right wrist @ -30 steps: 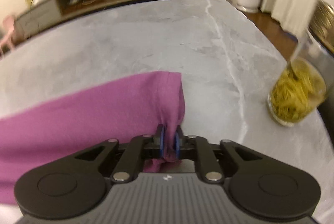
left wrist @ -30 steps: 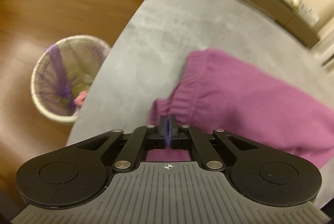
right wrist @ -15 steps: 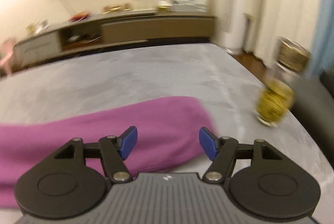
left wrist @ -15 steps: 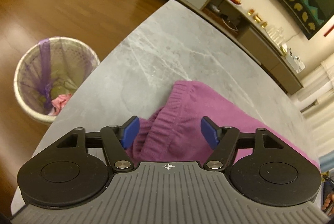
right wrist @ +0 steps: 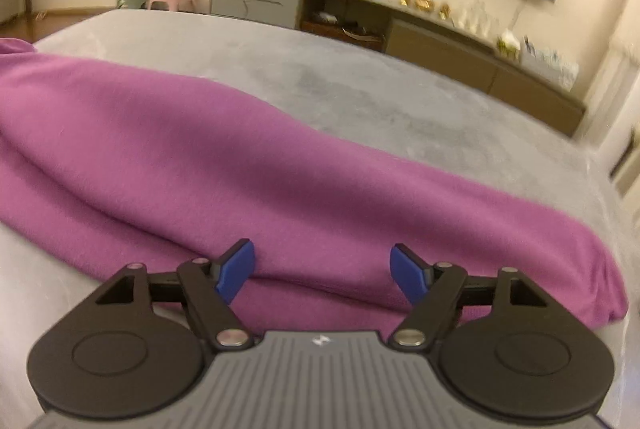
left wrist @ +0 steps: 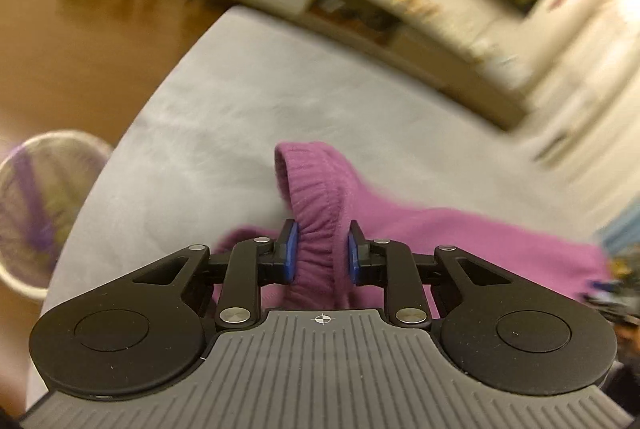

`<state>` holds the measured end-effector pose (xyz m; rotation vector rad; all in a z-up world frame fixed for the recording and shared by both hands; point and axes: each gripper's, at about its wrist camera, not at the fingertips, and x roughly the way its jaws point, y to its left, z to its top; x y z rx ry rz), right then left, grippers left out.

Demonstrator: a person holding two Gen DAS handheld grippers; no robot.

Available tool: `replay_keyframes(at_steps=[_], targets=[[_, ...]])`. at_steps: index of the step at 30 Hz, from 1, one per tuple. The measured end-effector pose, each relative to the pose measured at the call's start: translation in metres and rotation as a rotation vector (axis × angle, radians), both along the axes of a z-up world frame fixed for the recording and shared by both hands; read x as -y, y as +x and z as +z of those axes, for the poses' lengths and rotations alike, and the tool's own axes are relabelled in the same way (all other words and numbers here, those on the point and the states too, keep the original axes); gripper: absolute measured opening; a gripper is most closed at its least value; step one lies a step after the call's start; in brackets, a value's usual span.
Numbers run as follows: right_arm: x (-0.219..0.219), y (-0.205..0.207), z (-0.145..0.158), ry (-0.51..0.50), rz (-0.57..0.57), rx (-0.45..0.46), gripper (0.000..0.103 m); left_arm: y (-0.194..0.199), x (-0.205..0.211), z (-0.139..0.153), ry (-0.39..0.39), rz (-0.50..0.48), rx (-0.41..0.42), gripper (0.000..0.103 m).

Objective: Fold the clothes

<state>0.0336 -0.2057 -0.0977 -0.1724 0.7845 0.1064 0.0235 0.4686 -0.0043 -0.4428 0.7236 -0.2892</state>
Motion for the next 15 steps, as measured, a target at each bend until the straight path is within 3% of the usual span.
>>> replay_keyframes(at_steps=[3,6,9,11,13,15], targets=[[0.019,0.006,-0.006,0.068,-0.054,-0.023,0.094,-0.040,-0.020,-0.009,-0.046,-0.029,0.004,0.014],[0.024,0.015,-0.009,0.101,-0.065,-0.041,0.097,-0.048,-0.026,-0.043,-0.018,-0.020,-0.117,0.014],[0.022,0.014,-0.011,0.105,-0.069,-0.051,0.097,-0.048,-0.024,-0.049,-0.041,-0.018,-0.088,0.018],[0.018,0.009,-0.011,0.106,-0.085,-0.051,0.097,-0.041,-0.022,-0.044,-0.039,-0.014,-0.046,0.042],[0.017,0.004,-0.012,0.107,-0.102,-0.049,0.097,-0.028,-0.019,-0.036,-0.027,-0.004,-0.017,0.074],[0.014,0.003,-0.012,0.108,-0.114,-0.044,0.098,-0.008,-0.014,-0.032,-0.015,-0.010,-0.018,0.080]])
